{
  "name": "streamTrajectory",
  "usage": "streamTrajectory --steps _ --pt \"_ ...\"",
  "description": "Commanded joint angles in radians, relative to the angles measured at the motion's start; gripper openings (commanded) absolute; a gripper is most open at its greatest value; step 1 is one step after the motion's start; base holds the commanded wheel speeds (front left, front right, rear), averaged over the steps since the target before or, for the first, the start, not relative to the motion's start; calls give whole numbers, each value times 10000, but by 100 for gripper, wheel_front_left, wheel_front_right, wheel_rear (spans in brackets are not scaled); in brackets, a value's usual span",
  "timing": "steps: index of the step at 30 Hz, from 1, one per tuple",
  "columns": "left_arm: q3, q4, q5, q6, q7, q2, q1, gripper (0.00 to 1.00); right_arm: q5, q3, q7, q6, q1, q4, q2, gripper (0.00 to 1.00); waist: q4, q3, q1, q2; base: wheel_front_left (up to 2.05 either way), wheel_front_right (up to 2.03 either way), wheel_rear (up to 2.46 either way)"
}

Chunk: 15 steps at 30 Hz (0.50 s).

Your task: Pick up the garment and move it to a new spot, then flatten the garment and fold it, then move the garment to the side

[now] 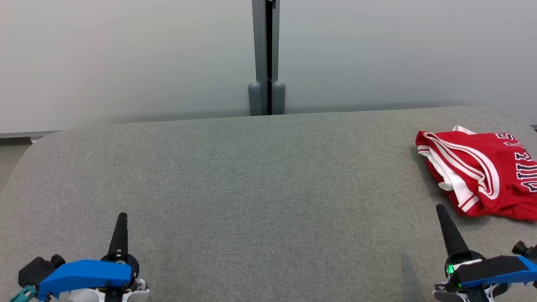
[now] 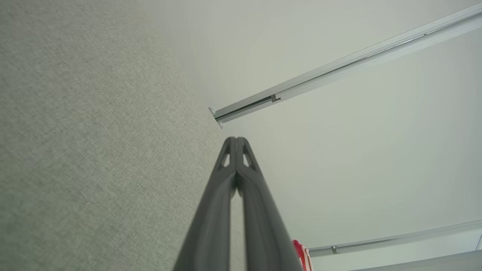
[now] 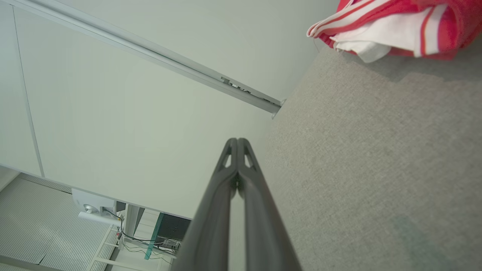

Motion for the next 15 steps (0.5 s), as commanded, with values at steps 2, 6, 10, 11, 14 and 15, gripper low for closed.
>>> streamTrajectory --steps 2,6,10,11,14,15 --pt "147 -49 -265 -72 84 -21 -259 0 331 -38 43 3 -259 0 -79 0 3 2 0 0 0 0 0" --pt "241 -44 -597 -124 183 -85 -302 0 720 -60 73 3 -338 82 -75 0 8 7 0 0 0 0 0" --pt "346 -35 -914 -185 277 -145 -333 0 1083 -81 119 3 -386 166 -71 0 14 12 0 0 0 0 0" --pt "373 -33 -992 -202 299 -159 -348 0 1181 -87 126 3 -403 186 -70 0 15 13 0 0 0 0 0" --pt "444 -27 -1232 -226 373 -203 -375 0 1448 -103 144 3 -458 240 -67 0 19 16 0 0 0 0 0" --pt "465 -25 -1306 -244 390 -218 -383 0 1538 -109 151 3 -465 256 -66 0 21 18 0 0 0 0 0"
